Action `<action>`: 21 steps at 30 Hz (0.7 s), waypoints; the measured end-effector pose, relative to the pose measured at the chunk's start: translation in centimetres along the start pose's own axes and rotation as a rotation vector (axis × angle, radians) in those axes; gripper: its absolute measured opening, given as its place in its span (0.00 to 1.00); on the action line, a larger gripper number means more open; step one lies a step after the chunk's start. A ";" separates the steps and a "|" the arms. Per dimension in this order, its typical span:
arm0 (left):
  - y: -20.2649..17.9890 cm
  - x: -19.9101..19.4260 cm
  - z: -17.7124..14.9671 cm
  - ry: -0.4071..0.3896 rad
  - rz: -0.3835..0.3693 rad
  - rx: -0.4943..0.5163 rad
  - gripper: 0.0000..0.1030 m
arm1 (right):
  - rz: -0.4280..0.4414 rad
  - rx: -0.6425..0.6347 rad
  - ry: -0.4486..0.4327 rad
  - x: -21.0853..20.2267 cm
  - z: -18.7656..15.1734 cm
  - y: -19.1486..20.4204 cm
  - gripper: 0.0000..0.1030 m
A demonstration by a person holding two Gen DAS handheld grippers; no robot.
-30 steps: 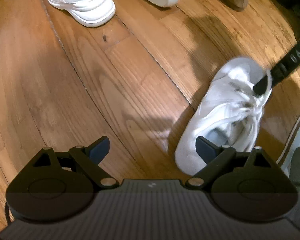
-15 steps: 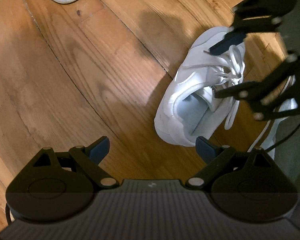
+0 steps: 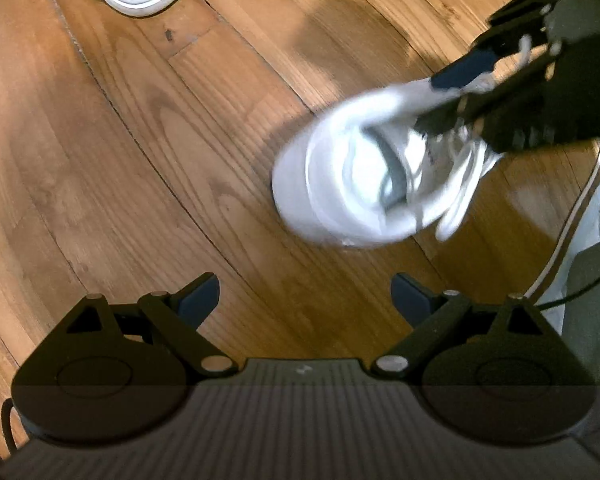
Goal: Organize scattered shoes
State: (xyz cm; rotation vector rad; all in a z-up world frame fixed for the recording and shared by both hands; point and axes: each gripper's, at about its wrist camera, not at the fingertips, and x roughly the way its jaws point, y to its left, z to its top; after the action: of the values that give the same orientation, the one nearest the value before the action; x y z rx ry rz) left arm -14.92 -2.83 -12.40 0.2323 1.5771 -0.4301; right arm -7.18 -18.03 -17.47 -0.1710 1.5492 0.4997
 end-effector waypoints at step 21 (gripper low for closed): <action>-1.1 -2.0 2.7 -0.124 -0.045 -0.053 0.91 | 0.038 0.238 -0.004 -3.6 2.4 -7.0 0.79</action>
State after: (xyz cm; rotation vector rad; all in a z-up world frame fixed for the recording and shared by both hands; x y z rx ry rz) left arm -12.79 -4.64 -10.25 0.1272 1.4717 -0.4290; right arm -1.98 -23.95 -15.33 0.0425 1.5965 0.3408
